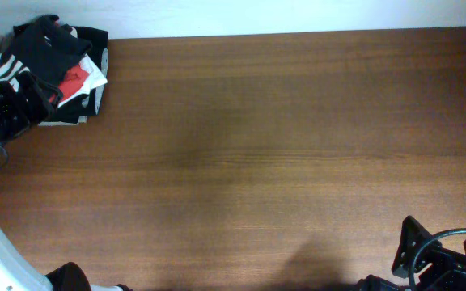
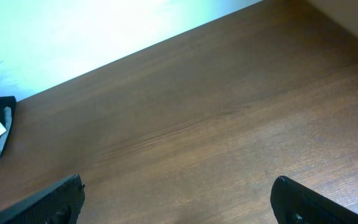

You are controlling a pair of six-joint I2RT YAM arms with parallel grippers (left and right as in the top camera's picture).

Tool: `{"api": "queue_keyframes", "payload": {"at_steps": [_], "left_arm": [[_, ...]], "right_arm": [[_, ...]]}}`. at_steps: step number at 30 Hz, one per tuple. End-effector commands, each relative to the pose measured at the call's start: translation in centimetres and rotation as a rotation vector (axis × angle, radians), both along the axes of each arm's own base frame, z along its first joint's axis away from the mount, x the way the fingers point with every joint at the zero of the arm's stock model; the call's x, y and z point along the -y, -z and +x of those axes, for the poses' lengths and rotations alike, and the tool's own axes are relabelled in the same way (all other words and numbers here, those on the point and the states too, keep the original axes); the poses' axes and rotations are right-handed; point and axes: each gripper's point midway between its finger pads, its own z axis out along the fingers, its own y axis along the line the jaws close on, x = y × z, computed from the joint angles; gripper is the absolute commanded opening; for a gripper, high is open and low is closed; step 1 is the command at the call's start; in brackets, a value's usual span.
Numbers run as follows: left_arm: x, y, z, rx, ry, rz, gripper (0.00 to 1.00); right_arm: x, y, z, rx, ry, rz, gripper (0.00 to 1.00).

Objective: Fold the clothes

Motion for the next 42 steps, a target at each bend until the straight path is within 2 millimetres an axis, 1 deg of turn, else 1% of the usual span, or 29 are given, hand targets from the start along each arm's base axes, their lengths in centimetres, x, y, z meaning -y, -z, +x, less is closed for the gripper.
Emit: {"api": "queue_keyframes", "payload": {"at_steps": [1, 4, 8, 10, 12, 13, 14, 16, 17, 18, 19, 20, 21, 22, 23, 25, 27, 28, 29, 32, 33, 34, 36, 42], "left_arm": [[0.0, 0.1, 0.1, -0.001, 0.012, 0.011, 0.99], [0.0, 0.1, 0.1, -0.001, 0.012, 0.011, 0.99], [0.0, 0.1, 0.1, -0.001, 0.012, 0.011, 0.99], [0.0, 0.1, 0.1, -0.001, 0.012, 0.011, 0.99], [0.0, 0.1, 0.1, -0.001, 0.012, 0.011, 0.99], [0.0, 0.1, 0.1, -0.001, 0.012, 0.011, 0.99], [0.0, 0.1, 0.1, -0.001, 0.012, 0.011, 0.99], [0.0, 0.1, 0.1, -0.001, 0.012, 0.011, 0.99], [0.0, 0.1, 0.1, -0.001, 0.012, 0.011, 0.99], [0.0, 0.1, 0.1, -0.001, 0.012, 0.011, 0.99], [0.0, 0.1, 0.1, -0.001, 0.012, 0.011, 0.99], [0.0, 0.1, 0.1, -0.001, 0.012, 0.011, 0.99], [0.0, 0.1, 0.1, -0.001, 0.012, 0.011, 0.99], [0.0, 0.1, 0.1, -0.001, 0.012, 0.011, 0.99], [0.0, 0.1, 0.1, -0.001, 0.012, 0.011, 0.99], [0.0, 0.1, 0.1, -0.001, 0.012, 0.011, 0.99], [0.0, 0.1, 0.1, -0.001, 0.012, 0.011, 0.99], [0.0, 0.1, 0.1, -0.001, 0.012, 0.011, 0.99], [0.0, 0.1, 0.1, -0.001, 0.012, 0.011, 0.99], [0.0, 0.1, 0.1, -0.001, 0.012, 0.011, 0.99], [0.0, 0.1, 0.1, -0.001, 0.012, 0.011, 0.99], [0.0, 0.1, 0.1, -0.001, 0.012, 0.011, 0.99], [0.0, 0.1, 0.1, -0.001, 0.012, 0.011, 0.99], [0.0, 0.1, 0.1, -0.001, 0.012, 0.011, 0.99]], "right_arm": [[0.0, 0.1, 0.0, 0.001, 0.002, 0.002, 0.99], [-0.2, 0.1, -0.1, 0.0, -0.023, -0.001, 0.99], [-1.7, 0.1, -0.3, -0.001, -0.178, -0.002, 0.99], [-2.3, 0.7, -0.1, -0.019, -0.254, 0.002, 0.99], [-2.6, 0.8, 1.5, 0.022, -0.319, -0.015, 0.99], [-2.6, 0.7, 3.2, 0.095, -0.342, -0.035, 0.99], [-2.7, 1.0, 4.4, 0.145, -0.357, -0.049, 0.99], [-2.9, 4.1, 6.6, 0.219, -0.384, -0.068, 0.99], [-2.9, 5.6, 7.3, 0.237, -0.386, -0.074, 0.99], [-3.0, 8.0, 8.7, 0.284, -0.394, -0.089, 0.99], [-3.3, 10.0, 10.0, 0.349, -0.412, -0.111, 0.99], [-3.6, 11.9, 11.0, 0.398, -0.435, -0.136, 0.99], [-3.9, 13.3, 11.5, 0.424, -0.445, -0.139, 0.99], [-4.3, 16.0, 12.4, 0.466, -0.46, -0.144, 0.99], [-4.4, 17.2, 13.0, 0.5, -0.465, -0.149, 0.99], [-4.5, 19.0, 13.7, 0.562, -0.461, -0.163, 0.99], [-4.4, 20.2, 14.3, 0.628, -0.455, -0.177, 0.99], [-4.2, 20.8, 14.5, 0.621, -0.442, -0.179, 0.99], [-3.8, 20.4, 14.5, 0.632, -0.419, -0.187, 0.99], [-3.3, 22.4, 14.7, 0.546, -0.395, -0.181, 0.99], [-3.1, 23.9, 14.7, 0.487, -0.387, -0.173, 0.99], [-3.0, 23.6, 14.7, 0.497, -0.393, -0.219, 0.99], [-3.0, 23.7, 14.7, 0.495, -0.418, -0.298, 0.99], [-3.1, 23.7, 14.7, 0.496, -0.427, -0.304, 0.99]]}}
